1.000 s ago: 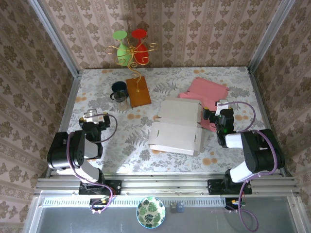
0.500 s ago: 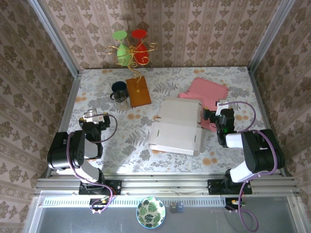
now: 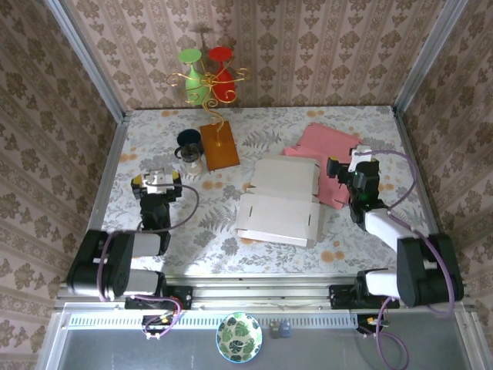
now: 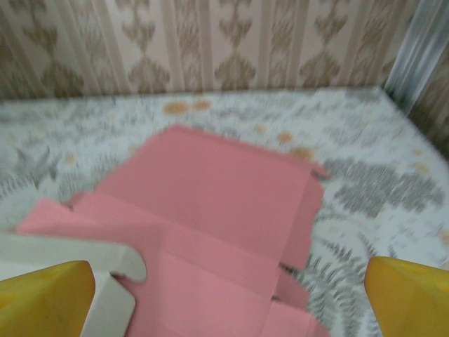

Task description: Fold the paper box

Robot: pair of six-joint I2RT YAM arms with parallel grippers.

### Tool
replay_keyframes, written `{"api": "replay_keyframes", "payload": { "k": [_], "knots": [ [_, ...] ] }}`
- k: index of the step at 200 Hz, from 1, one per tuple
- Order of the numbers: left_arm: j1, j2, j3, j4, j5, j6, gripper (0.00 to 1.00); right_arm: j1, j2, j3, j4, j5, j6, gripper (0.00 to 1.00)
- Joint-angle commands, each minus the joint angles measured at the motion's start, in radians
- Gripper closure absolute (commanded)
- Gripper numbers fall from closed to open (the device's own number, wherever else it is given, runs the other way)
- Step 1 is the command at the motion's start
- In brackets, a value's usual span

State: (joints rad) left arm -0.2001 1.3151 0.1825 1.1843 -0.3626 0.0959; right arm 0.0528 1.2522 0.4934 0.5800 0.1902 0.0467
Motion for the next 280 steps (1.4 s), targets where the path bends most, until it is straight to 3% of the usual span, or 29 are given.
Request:
{"api": "replay_keyframes", "payload": {
  "k": [1, 16, 25, 31, 37, 41, 50, 61, 71, 94, 114, 130, 151, 181, 213, 232, 280],
  "knots": [
    [-0.064, -0.143, 0.09, -0.15, -0.131, 0.118, 0.0, 0.038, -0.139, 0.091, -0.134, 0.123, 0.018, 0.0],
    [-0.112, -0.215, 0.209, -0.28, -0.17, 0.131, 0.0, 0.073, -0.209, 0.249, -0.347, 0.225, 0.088, 0.0],
    [-0.132, -0.245, 0.336, -0.443, -0.28, -0.004, 0.0, 0.075, -0.218, 0.371, -0.528, 0.253, 0.218, 0.0],
    [-0.136, -0.275, 0.447, -0.747, -0.299, -0.151, 0.0, 0.063, -0.211, 0.446, -0.638, 0.229, 0.311, 0.0],
    [-0.126, -0.295, 0.552, -1.053, -0.197, -0.275, 0.0, 0.041, -0.2, 0.508, -0.745, 0.162, 0.403, 0.0],
    [-0.112, -0.296, 0.595, -1.14, -0.147, -0.344, 0.0, 0.027, -0.194, 0.549, -0.809, 0.127, 0.495, 0.0],
    [-0.067, -0.29, 0.624, -1.196, -0.111, -0.596, 0.0, 0.006, -0.187, 0.604, -0.985, 0.116, 0.702, 0.0],
    [0.053, -0.284, 0.618, -1.194, 0.162, -0.83, 0.0, -0.037, -0.202, 0.612, -1.007, 0.001, 0.765, 0.0],
    [0.094, -0.249, 0.644, -1.187, 0.305, -0.934, 0.0, -0.053, -0.212, 0.613, -0.959, -0.115, 0.764, 0.0],
    [-0.023, -0.191, 0.811, -1.488, 0.255, -0.957, 0.0, -0.002, -0.134, 0.777, -1.232, -0.096, 0.75, 0.0],
    [-0.093, -0.161, 0.858, -1.667, 0.329, -1.141, 0.0, 0.089, -0.071, 0.877, -1.439, -0.058, 0.724, 0.0],
    [-0.222, -0.16, 0.854, -1.735, 0.323, -1.246, 0.06, 0.165, -0.084, 0.872, -1.512, -0.048, 0.762, 0.0],
    [-0.41, -0.168, 0.808, -1.773, 0.287, -1.388, 0.15, 0.248, -0.14, 0.805, -1.523, -0.069, 0.831, 0.06],
    [-0.616, -0.213, 0.643, -1.641, 0.237, -1.665, 0.26, 0.291, -0.204, 0.693, -1.499, -0.152, 0.909, 0.11],
    [-0.762, -0.215, 0.514, -1.494, 0.189, -1.838, 0.27, 0.298, -0.238, 0.539, -1.392, -0.322, 0.972, 0.17],
    [-0.843, -0.206, 0.41, -1.337, 0.157, -1.944, 0.26, 0.315, -0.281, 0.398, -1.205, -0.449, 1.053, 0.23],
    [-1.02, -0.127, 0.354, -1.189, -0.001, -2.072, 0.26, 0.385, -0.316, 0.218, -1.064, -0.5, 1.15, 0.27]
  ]
}}
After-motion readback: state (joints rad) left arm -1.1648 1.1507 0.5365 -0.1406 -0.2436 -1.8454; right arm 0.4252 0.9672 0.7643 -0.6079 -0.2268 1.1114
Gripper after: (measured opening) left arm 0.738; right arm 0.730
